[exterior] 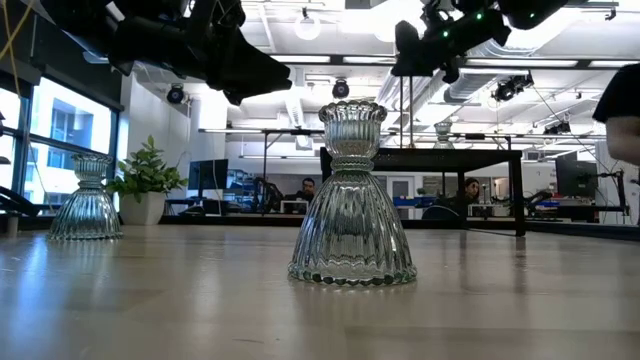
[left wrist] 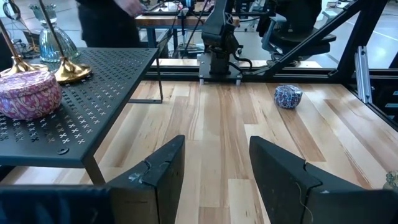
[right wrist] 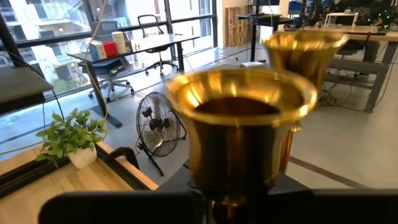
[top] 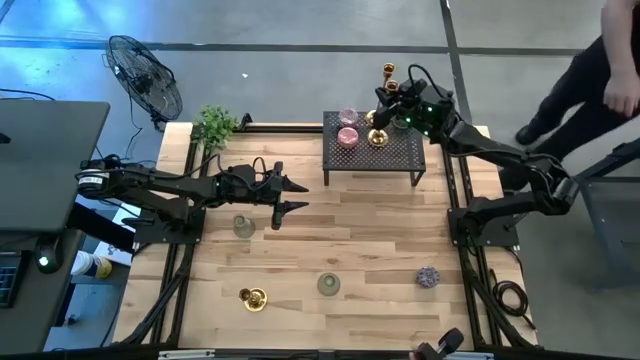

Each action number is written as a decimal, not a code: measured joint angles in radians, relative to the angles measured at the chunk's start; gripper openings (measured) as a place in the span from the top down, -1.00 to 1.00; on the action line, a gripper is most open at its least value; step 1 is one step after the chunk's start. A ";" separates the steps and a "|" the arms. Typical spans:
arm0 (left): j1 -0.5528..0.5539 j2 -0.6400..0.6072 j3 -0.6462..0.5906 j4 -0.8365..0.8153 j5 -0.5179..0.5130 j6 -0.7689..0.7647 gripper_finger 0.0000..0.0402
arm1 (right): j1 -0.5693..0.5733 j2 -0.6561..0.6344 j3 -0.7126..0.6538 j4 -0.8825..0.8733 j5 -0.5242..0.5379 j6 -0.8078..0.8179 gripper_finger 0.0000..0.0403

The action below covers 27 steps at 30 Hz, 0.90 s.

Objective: Pick & Place candle stick holders
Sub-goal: Put the top gold candle holder on the shelf aligned with the other gold candle holder

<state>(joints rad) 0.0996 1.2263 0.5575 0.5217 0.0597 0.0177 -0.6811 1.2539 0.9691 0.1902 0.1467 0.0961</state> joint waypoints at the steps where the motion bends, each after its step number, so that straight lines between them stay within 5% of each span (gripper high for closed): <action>1: 0.000 0.000 0.000 0.000 0.000 0.000 0.13 | 0.000 0.008 0.000 0.006 0.000 -0.002 0.86; 27: -0.002 0.000 0.000 0.000 0.000 0.000 0.13 | 0.000 0.017 -0.002 0.034 0.002 -0.017 0.73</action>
<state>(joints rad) 0.0978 1.2263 0.5575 0.5217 0.0601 0.0177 -0.6811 1.2705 0.9672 0.2246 0.1482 0.0794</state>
